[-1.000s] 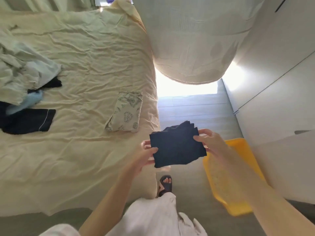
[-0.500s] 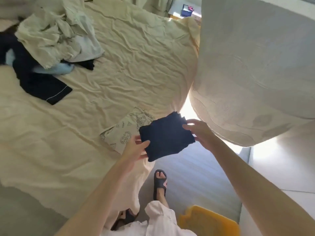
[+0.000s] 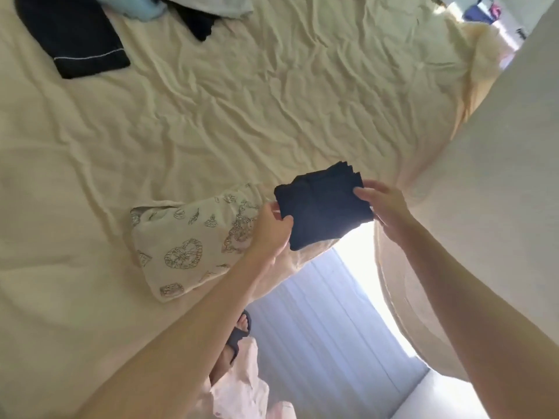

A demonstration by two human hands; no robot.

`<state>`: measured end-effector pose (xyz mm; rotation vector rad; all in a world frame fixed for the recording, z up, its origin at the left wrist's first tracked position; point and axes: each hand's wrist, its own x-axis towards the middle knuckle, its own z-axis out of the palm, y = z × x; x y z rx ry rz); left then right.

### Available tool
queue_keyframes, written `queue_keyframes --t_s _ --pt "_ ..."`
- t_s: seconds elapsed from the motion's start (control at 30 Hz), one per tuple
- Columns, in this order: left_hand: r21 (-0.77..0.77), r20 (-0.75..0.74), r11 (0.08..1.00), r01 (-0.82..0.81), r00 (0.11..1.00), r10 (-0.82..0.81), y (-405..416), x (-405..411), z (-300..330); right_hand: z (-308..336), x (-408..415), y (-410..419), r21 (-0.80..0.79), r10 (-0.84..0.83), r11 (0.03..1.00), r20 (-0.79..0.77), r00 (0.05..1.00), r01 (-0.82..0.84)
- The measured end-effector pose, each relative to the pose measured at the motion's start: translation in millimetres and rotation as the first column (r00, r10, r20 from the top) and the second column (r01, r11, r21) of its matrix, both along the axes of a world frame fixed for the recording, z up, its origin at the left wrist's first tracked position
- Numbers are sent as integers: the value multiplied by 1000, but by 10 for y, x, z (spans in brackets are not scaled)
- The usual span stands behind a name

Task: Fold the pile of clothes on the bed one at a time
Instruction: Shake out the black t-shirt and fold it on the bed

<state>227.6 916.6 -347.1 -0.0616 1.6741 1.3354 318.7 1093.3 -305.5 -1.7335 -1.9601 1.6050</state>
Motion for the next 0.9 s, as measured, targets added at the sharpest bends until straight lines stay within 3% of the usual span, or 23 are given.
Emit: queue_keyframes --t_s 0.17,0.4,0.47,0.53,0.57,0.63,0.67,0.73,0.8,0.9 --pt "-69 -59 998 9 998 -13 416 -192 -453 -594 -313 496 -5 79 997 31 996 -79" --pt "-136 -185 991 19 982 -44 561 -268 -651 -1053 -449 794 -10 24 1000 55 998 -24" --pt "-177 -259 984 26 963 -72 539 -244 -632 -1113 -443 775 36 -28 999 63 998 26" --pt "-179 -401 982 56 908 -125 516 -207 -551 -1103 -446 685 195 -134 973 36 990 125" --pt "-201 -528 975 89 829 -185 499 -175 -515 -1085 -431 608 337 -129 935 29 991 112" --pt "-341 -765 923 176 519 -381 487 -113 -506 -1077 -348 378 597 82 793 95 992 -123" --pt "-445 -793 869 215 356 -494 495 -104 -521 -1106 -297 266 672 224 685 173 959 -281" --pt "-672 -666 667 322 133 -734 522 -129 -632 -1215 -204 136 688 434 470 366 823 -553" --pt "-787 -509 484 382 39 -860 553 -205 -785 -1316 -187 134 562 532 405 496 686 -721" --pt "-857 -379 343 384 -18 -925 600 -300 -916 -1422 -257 239 400 567 405 596 569 -822"
